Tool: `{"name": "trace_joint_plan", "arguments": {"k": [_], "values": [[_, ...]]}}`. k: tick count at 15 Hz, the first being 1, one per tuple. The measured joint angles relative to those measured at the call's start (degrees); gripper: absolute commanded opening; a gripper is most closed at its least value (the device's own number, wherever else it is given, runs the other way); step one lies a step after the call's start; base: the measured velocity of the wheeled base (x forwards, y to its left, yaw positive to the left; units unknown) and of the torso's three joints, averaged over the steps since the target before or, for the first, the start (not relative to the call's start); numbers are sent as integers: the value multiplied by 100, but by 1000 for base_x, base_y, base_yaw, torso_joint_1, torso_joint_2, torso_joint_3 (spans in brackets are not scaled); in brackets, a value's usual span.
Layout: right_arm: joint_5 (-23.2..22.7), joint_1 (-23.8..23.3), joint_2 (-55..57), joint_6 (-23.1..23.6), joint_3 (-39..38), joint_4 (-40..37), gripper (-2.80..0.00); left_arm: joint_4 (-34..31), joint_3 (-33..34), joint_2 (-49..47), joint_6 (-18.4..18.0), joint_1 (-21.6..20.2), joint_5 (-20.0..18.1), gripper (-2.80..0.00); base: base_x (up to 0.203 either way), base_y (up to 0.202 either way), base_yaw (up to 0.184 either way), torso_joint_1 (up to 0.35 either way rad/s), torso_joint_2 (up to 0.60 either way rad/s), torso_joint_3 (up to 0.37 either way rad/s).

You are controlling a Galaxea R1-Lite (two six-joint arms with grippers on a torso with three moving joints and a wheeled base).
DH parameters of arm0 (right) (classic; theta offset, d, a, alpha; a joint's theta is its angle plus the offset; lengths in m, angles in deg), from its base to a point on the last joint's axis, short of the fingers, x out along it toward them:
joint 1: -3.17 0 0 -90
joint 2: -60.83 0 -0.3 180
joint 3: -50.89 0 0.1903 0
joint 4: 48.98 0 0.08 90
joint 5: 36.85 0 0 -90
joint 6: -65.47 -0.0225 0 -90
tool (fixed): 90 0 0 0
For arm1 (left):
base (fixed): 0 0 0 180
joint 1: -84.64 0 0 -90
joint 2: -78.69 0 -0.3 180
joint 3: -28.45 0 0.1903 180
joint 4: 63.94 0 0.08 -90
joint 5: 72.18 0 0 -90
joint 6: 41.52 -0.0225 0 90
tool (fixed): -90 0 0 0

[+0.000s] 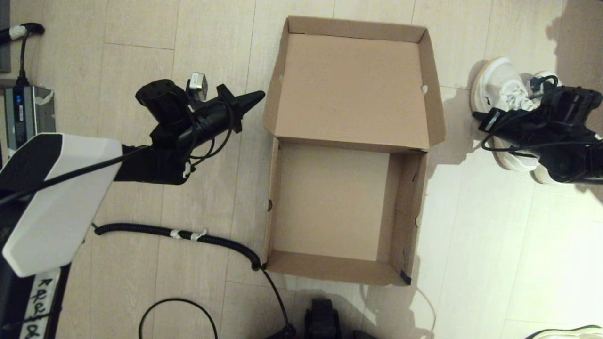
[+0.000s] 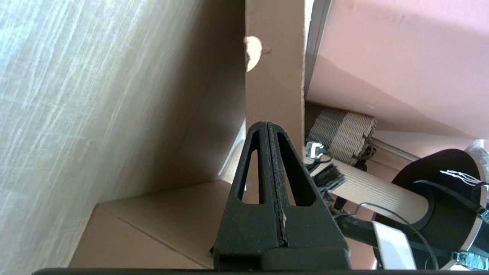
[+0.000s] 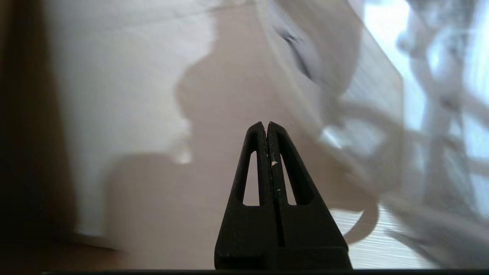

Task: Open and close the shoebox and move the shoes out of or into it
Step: Close the shoe box

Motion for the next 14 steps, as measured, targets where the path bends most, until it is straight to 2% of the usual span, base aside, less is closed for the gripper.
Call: {"name": "trace_joint_plan", "arguments": {"k": [4,5,8,10,14], "values": [[21,481,-39,-132,431,-549,-280,222,-225,-167,-37,41,-68,-280,0,0,0,0,0,0],[153,606,40,-121,554,-567,-280,399,-320,-279,-49,57,-72,-280,0,0,0,0,0,0],[948,961,373,-150,1105,-567,-280,1244,-492,-687,-65,78,-310,-280,0,0,0,0,0,0],[1064,1033,504,-372,1276,-604,-280,1332,-521,-822,-67,145,-332,-280,0,0,0,0,0,0],[1050,1113,602,-1367,1590,-965,-280,1283,-542,-944,-74,192,-345,-280,0,0,0,0,0,0]]}}
